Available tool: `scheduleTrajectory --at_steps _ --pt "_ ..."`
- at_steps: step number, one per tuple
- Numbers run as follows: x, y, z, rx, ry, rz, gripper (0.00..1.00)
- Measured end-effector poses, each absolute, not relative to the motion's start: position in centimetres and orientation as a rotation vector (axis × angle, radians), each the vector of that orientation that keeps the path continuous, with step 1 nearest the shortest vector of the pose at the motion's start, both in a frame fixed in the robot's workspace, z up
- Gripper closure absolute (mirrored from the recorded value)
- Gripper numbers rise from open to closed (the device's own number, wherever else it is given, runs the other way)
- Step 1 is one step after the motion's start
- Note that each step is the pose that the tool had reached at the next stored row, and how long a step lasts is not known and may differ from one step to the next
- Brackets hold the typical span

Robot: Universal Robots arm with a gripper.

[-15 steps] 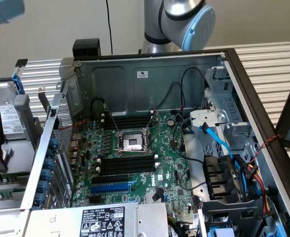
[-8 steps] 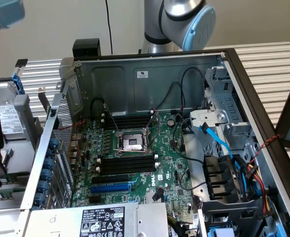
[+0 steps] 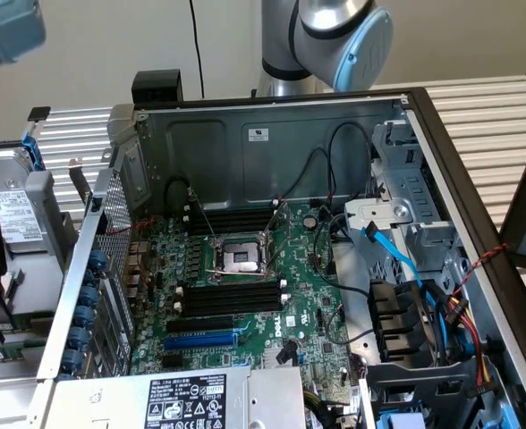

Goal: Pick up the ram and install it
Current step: 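Pick up the ram and move it above insertion slot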

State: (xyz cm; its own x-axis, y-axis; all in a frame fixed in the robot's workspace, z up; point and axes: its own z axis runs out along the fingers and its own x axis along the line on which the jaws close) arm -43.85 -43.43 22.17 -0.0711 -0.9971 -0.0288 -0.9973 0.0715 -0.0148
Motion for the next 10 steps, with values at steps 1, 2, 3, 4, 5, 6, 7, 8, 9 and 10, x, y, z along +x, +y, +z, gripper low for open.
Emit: scheduleTrajectory --at_steps 1,2,3,4,5,6,7,8,9,10 --pt "-43.81 -43.48 22.13 -2.121 2.278 0.027 0.67" --pt "-43.77 -43.51 22.14 -2.127 2.286 0.041 0.67" --pt "-43.69 -43.56 22.14 -2.136 2.296 0.061 0.67" --pt "-43.60 -43.60 22.13 -2.144 2.304 0.079 0.67" --pt "-43.43 -43.65 22.13 -2.149 2.310 0.091 0.67" --pt "-43.29 -43.67 22.13 -2.149 2.311 0.093 0.67" --pt "-43.16 -43.67 22.13 -2.149 2.311 0.093 0.67" --pt "-43.04 -43.67 22.12 -2.149 2.311 0.093 0.67" --pt "-42.95 -43.67 22.11 -2.150 2.311 0.093 0.67" --pt "-42.91 -43.66 22.07 -2.150 2.312 0.091 0.67"
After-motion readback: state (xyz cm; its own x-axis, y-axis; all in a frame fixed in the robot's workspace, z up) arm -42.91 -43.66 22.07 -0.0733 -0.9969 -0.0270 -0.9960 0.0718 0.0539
